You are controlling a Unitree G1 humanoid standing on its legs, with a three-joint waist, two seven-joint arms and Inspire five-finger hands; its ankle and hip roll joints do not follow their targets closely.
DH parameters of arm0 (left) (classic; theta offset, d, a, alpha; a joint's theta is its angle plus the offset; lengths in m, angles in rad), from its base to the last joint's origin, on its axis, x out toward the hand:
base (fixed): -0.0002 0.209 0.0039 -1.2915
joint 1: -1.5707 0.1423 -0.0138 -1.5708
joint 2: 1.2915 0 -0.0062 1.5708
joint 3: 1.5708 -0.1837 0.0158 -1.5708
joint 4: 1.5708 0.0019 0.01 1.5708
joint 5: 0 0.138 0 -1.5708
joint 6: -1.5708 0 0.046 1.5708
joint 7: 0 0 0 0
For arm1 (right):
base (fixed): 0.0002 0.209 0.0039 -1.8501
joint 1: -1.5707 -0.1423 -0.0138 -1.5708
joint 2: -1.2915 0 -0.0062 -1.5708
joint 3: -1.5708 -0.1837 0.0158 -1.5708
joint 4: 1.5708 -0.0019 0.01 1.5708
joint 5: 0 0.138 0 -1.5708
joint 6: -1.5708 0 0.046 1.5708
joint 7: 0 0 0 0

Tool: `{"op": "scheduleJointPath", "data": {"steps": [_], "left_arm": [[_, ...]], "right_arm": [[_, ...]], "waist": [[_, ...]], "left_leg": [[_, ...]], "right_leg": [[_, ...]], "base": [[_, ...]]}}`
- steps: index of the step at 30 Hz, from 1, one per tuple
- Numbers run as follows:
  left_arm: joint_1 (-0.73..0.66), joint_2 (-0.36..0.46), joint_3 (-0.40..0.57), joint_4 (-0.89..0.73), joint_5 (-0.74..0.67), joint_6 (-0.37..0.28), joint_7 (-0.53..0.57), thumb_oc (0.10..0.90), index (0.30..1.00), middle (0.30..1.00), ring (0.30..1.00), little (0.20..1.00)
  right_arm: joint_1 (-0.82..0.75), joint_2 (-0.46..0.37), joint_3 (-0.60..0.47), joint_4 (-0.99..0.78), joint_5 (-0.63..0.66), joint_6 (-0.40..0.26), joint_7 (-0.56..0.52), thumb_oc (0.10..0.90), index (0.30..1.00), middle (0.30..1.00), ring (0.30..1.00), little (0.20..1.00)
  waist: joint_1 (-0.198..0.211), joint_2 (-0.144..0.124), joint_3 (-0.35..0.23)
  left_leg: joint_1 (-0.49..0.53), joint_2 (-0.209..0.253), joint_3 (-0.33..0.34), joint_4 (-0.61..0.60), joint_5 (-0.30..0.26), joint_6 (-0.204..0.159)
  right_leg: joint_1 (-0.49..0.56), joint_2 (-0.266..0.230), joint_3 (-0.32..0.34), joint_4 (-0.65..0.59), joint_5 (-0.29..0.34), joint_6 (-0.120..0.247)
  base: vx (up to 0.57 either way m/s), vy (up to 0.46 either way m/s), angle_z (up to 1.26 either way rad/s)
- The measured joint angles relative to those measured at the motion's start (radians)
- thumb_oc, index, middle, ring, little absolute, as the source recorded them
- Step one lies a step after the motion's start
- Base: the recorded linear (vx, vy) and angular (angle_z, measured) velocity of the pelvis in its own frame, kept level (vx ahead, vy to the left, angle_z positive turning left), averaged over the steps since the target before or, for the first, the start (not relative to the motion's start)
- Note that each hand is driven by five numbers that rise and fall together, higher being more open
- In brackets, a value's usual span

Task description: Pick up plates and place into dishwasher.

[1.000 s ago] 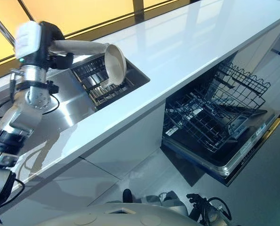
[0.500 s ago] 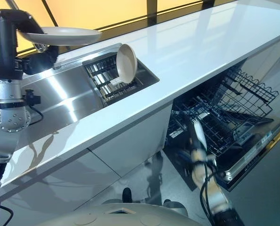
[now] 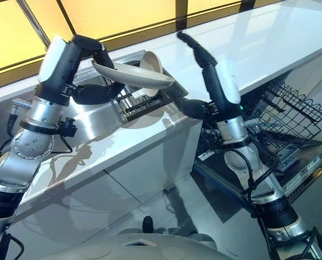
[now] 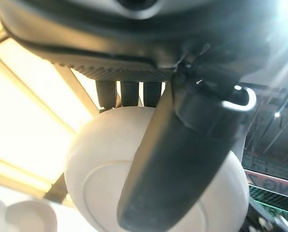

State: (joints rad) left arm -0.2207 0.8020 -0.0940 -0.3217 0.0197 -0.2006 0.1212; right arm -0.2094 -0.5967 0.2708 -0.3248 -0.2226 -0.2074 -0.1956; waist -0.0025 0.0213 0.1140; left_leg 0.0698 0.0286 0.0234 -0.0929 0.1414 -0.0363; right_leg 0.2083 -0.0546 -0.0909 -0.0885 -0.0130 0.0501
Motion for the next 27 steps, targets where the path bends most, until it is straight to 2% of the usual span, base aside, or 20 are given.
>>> {"op": "scheduleJointPath", "data": {"steps": [8,12,13,14,16,21,22,24,25,26,27], "left_arm": [[-0.055,-0.009,-0.046,-0.013,-0.020,0.001,-0.049,0.100,0.300,0.300,0.300,0.200],[-0.091,-0.009,-0.069,-0.013,-0.026,0.001,-0.066,0.100,0.300,0.300,0.300,0.200],[-0.093,-0.009,-0.071,-0.013,-0.035,0.001,-0.070,0.100,0.300,0.300,0.300,0.200],[-0.095,-0.010,-0.074,-0.013,-0.040,0.002,-0.073,0.100,0.300,0.300,0.300,0.200],[-0.095,-0.030,-0.081,-0.013,-0.042,0.005,-0.088,0.100,0.300,0.300,0.300,0.200],[-0.098,-0.070,-0.109,-0.015,-0.107,0.012,-0.138,0.100,0.300,0.300,0.300,0.200],[-0.099,-0.063,-0.108,-0.015,-0.107,0.012,-0.148,0.177,0.366,0.366,0.366,0.277],[-0.100,-0.043,-0.109,-0.015,-0.108,0.012,-0.176,0.251,0.429,0.429,0.429,0.351],[-0.100,-0.044,-0.108,-0.015,-0.115,0.012,-0.181,0.380,0.540,0.540,0.540,0.480],[-0.100,-0.044,-0.107,-0.015,-0.131,0.012,-0.187,0.630,0.754,0.754,0.754,0.730],[-0.100,-0.044,-0.104,-0.015,-0.156,0.011,-0.196,0.800,0.900,0.900,0.900,0.900]], "right_arm": [[-0.080,-0.013,0.061,-0.002,0.012,0.018,0.095,0.800,0.900,0.900,0.900,0.900],[-0.082,-0.013,0.061,-0.002,0.081,0.075,0.129,0.800,0.900,0.900,0.900,0.900],[-0.082,-0.013,0.062,-0.002,0.089,0.084,0.132,0.701,0.815,0.815,0.815,0.801],[-0.081,-0.011,0.063,-0.002,0.093,0.098,0.132,0.100,0.300,0.300,0.300,0.200],[-0.081,-0.005,0.067,-0.002,0.126,0.127,0.119,0.100,0.300,0.300,0.300,0.200],[-0.074,0.011,0.086,0.012,0.100,0.164,0.072,0.100,0.300,0.300,0.300,0.200],[-0.069,0.007,0.094,0.014,0.089,0.164,0.072,0.100,0.300,0.300,0.300,0.200],[-0.060,-0.010,0.098,0.014,0.061,0.161,0.058,0.100,0.300,0.300,0.300,0.200],[-0.059,-0.009,0.098,0.014,0.053,0.160,0.047,0.100,0.300,0.300,0.300,0.200],[-0.059,-0.010,0.097,0.014,0.041,0.158,0.034,0.100,0.300,0.300,0.300,0.200],[-0.059,-0.010,0.095,0.014,0.033,0.158,0.017,0.100,0.300,0.300,0.300,0.200]], "waist": [[0.020,0.002,-0.001],[0.027,0.002,-0.001],[0.026,0.002,-0.001],[0.026,0.002,-0.001],[0.025,0.002,-0.001],[0.022,0.002,-0.002],[0.021,0.002,-0.002],[0.019,0.002,-0.002],[0.017,0.002,-0.002],[0.017,0.001,-0.002],[0.017,0.001,-0.002]], "left_leg": [[-0.011,-0.005,-0.008,0.004,0.008,0.006],[-0.012,-0.009,-0.015,0.004,0.009,0.007],[-0.012,-0.009,-0.015,0.004,0.009,0.007],[-0.012,-0.009,-0.015,0.004,0.009,0.007],[-0.012,-0.009,-0.016,0.004,0.009,0.007],[-0.012,-0.010,-0.015,0.004,0.009,0.008],[-0.012,-0.010,-0.015,0.004,0.009,0.008],[-0.012,-0.010,-0.015,0.004,0.009,0.008],[-0.012,-0.010,-0.014,0.004,0.009,0.008],[-0.012,-0.010,-0.014,0.003,0.009,0.008],[-0.012,-0.009,-0.014,0.003,0.009,0.008]], "right_leg": [[-0.007,-0.003,-0.007,0.000,0.000,0.000],[-0.005,-0.005,-0.007,0.000,-0.002,0.003],[-0.005,-0.005,-0.007,0.000,-0.002,0.003],[-0.005,-0.005,-0.007,0.000,-0.002,0.003],[-0.005,-0.005,-0.007,0.000,-0.002,0.003],[-0.005,-0.005,-0.007,0.000,-0.002,0.003],[-0.005,-0.005,-0.007,0.000,-0.002,0.003],[-0.005,-0.005,-0.006,0.000,-0.002,0.003],[-0.005,-0.006,-0.006,0.000,-0.002,0.003],[-0.005,-0.006,-0.006,0.000,-0.002,0.003],[-0.006,-0.006,-0.006,0.000,-0.002,0.003]], "base": [[-0.01,-0.001,0.03],[-0.01,0.000,0.03],[0.00,0.000,0.00],[0.00,0.000,0.00],[0.00,0.000,0.00],[0.00,0.000,0.00],[0.00,0.000,0.00],[0.00,0.000,0.00],[0.00,0.000,0.00],[0.00,0.000,0.00],[0.00,0.000,0.00]]}}
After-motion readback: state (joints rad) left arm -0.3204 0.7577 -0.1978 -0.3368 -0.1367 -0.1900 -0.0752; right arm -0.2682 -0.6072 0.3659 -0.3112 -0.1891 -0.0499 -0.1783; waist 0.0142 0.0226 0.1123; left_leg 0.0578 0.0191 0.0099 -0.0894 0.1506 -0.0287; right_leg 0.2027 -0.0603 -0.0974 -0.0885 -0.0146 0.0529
